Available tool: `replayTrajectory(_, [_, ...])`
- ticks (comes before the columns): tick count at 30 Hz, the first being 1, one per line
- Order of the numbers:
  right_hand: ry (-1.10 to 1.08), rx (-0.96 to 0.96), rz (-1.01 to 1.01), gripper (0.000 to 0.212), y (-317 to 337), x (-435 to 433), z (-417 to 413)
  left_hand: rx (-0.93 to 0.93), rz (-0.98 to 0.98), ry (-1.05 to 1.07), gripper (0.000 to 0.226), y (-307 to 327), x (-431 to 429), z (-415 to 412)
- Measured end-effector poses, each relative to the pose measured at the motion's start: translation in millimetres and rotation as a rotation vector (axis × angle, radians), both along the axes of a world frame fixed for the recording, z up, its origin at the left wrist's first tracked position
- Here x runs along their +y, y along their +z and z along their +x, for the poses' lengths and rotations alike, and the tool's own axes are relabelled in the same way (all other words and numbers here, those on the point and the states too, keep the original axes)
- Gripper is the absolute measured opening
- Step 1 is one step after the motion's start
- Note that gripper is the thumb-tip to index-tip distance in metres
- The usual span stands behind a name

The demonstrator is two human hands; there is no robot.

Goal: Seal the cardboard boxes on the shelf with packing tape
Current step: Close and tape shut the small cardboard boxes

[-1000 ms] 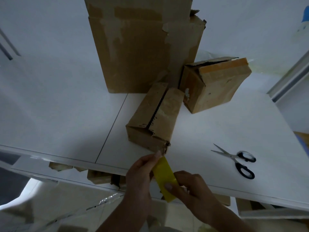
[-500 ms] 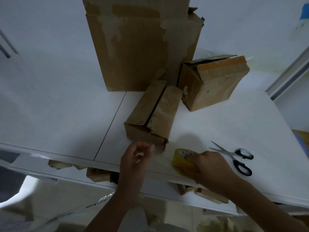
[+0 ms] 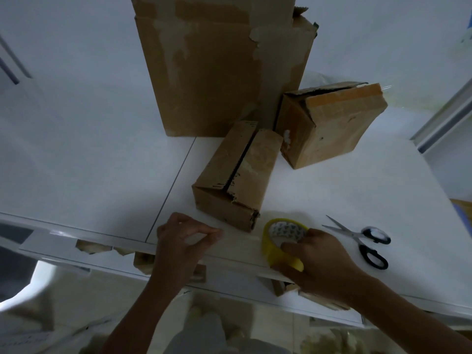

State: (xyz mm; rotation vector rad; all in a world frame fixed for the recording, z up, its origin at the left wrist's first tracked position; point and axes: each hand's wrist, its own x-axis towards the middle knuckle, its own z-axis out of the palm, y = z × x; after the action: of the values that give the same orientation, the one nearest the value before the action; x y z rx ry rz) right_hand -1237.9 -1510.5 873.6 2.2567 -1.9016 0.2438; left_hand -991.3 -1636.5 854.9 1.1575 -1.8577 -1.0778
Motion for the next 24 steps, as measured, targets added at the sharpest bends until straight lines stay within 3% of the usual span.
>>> replayTrajectory(2, [-0.209, 0.032, 0.026, 0.049, 19.4, -7.4, 2.5, 0.038, -0.028, 0.048, 0.028, -2.3, -1.0, 0.6])
replayTrajectory(5, [-0.414, 0.027, 0.263, 0.068, 32.8, -10.1, -1.6, 0.152, -0.028, 0.071, 0.019, -3.2, 1.4, -2.4])
replayTrajectory(7, [-0.402, 0.020, 0.275, 0.067, 26.8, -11.0, 0.6, 0.200, 0.003, 0.086, 0.015, -3.9, -1.3, -4.9])
replayTrajectory(9, [-0.357, -0.031, 0.149, 0.066, 11.0, -13.0, 4.7, 0.212, 0.006, 0.076, 0.016, -6.6, -8.1, -5.1])
replayTrajectory(14, [-0.345, -0.021, 0.099, 0.066, -8.3, -12.2, 7.6, 0.116, -0.117, 0.026, 0.025, -19.7, -25.5, -1.0])
replayTrajectory(17, [-0.355, 0.038, 0.095, 0.062, -12.9, -11.7, 12.4, 0.103, -0.148, 0.027, 0.024, -25.9, -28.9, -0.1])
replayTrajectory(24, [-0.371, -0.034, 0.132, 0.059, -9.7, -13.9, 17.3, -0.005, -0.318, 0.125, 0.027, -37.4, -25.9, -7.1])
